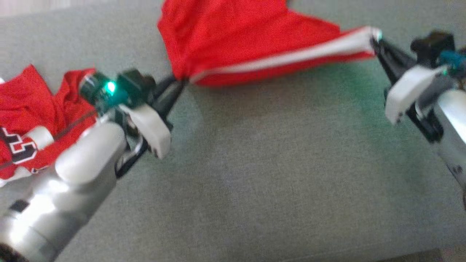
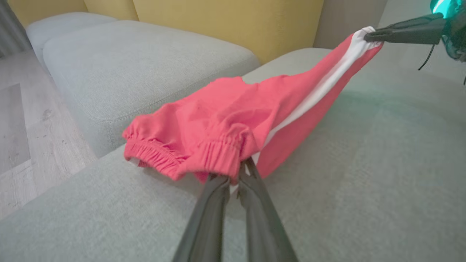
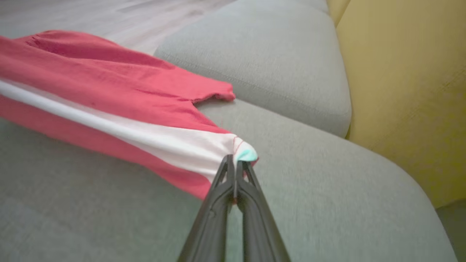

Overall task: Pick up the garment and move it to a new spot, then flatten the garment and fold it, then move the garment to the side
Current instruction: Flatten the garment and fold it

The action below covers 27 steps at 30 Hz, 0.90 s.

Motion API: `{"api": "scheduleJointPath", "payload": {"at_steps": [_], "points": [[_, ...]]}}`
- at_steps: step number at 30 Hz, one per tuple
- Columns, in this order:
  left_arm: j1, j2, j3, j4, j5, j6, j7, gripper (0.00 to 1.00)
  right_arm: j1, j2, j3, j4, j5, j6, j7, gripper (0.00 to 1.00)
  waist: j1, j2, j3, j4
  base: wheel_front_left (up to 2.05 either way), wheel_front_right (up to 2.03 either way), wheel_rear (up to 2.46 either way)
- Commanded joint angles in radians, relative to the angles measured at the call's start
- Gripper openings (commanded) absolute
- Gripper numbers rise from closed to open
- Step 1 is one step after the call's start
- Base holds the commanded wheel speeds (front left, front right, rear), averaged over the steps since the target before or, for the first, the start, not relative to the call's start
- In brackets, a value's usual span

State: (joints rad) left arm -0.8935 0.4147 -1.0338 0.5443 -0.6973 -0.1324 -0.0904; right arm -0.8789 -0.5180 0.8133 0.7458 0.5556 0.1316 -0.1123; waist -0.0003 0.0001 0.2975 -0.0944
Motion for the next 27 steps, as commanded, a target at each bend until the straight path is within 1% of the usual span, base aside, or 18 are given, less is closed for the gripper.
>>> {"api": "scheduleJointPath", "payload": {"at_steps": [1,5,6,8,13,16,21,24,27], "points": [[-0.013,0.047,0.024,-0.038,-0.005,0.002,0.002,0.0,0.028,-0.054,0.03,-0.043,0.042,-0.001,0.015,0.0,0.0003,-0.0001,-0.055,0.006,0.0,0.0,0.0],[0.06,0.066,-0.002,-0.089,-0.011,0.017,0.014,0.0,0.083,-0.129,0.109,-0.113,0.146,-0.001,0.062,0.0,0.0003,-0.0001,-0.126,0.003,0.0,0.0,0.0],[0.06,0.066,-0.002,-0.089,-0.011,0.017,0.014,0.0,0.083,-0.129,0.109,-0.113,0.146,-0.001,0.062,0.0,0.0003,-0.0001,-0.126,0.003,0.0,0.0,0.0],[0.101,0.074,-0.012,-0.119,-0.018,0.029,0.02,0.0,0.111,-0.162,0.142,-0.147,0.189,-0.001,0.079,0.0,0.0003,-0.0001,-0.164,0.0,0.0,0.0,0.0],[0.23,0.083,-0.035,-0.197,-0.054,0.08,0.031,0.0,0.208,-0.225,0.182,-0.205,0.289,-0.001,0.088,0.0,0.0003,-0.0001,-0.283,-0.013,0.0,0.0,0.0],[0.286,0.09,-0.044,-0.266,-0.066,0.119,0.043,0.0,0.263,-0.269,0.179,-0.247,0.336,-0.001,0.077,0.0,0.0003,-0.0001,-0.315,-0.016,0.0,0.0,0.0],[0.336,0.11,-0.048,-0.373,-0.078,0.169,0.063,0.0,0.334,-0.333,0.129,-0.303,0.379,-0.001,0.041,0.0,0.0003,-0.0001,-0.332,-0.011,0.0,0.0,0.0],[0.353,0.123,-0.047,-0.415,-0.082,0.192,0.072,0.0,0.36,-0.35,0.104,-0.324,0.377,-0.001,0.034,0.0,0.0003,-0.0001,-0.333,-0.008,0.0,0.0,0.0],[0.361,0.132,-0.046,-0.438,-0.085,0.206,0.078,0.0,0.371,-0.348,0.079,-0.339,0.359,-0.001,0.03,0.0,0.0003,-0.0001,-0.324,-0.001,0.0,0.0,0.0]]}}
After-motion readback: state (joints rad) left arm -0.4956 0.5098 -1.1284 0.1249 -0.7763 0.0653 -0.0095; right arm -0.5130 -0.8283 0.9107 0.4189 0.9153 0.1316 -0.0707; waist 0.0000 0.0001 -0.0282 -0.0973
